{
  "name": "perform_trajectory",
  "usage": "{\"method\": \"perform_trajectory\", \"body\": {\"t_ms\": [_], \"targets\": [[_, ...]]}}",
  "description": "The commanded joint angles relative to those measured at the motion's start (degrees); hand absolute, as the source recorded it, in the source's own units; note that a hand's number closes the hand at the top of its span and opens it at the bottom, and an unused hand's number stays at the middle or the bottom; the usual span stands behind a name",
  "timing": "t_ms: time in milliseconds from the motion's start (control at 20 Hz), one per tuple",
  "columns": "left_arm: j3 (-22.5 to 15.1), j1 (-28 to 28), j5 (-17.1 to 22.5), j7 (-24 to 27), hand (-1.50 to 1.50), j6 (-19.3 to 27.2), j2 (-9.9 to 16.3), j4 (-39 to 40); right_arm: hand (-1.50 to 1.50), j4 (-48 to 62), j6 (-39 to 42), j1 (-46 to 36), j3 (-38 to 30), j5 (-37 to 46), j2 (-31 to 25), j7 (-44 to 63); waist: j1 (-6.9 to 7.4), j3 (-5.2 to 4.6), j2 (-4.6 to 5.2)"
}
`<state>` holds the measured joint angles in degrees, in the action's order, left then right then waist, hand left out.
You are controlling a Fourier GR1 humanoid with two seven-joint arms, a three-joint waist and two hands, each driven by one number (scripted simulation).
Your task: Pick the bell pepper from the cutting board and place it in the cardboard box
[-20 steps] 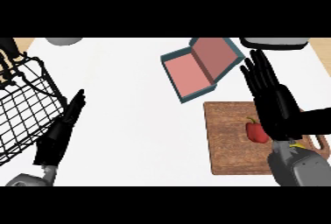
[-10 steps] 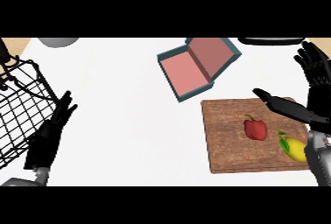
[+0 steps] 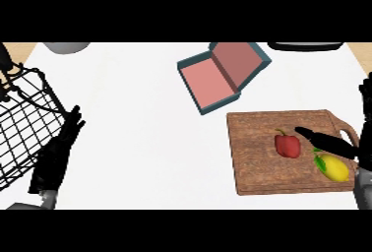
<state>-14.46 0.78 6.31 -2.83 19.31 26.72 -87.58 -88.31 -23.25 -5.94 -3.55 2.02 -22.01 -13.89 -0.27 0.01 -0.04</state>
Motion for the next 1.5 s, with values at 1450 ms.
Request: {"method": "perform_trajectory", "body": {"t_ms": [1450], "targets": [[8.29, 0.02, -4.26, -1.11, 0.00, -7.48, -3.02, 1.58, -1.50, -19.44, 33.89, 4.17, 19.73, 28.76, -8.18, 56.90, 0.17, -0.02, -0.02]]}}
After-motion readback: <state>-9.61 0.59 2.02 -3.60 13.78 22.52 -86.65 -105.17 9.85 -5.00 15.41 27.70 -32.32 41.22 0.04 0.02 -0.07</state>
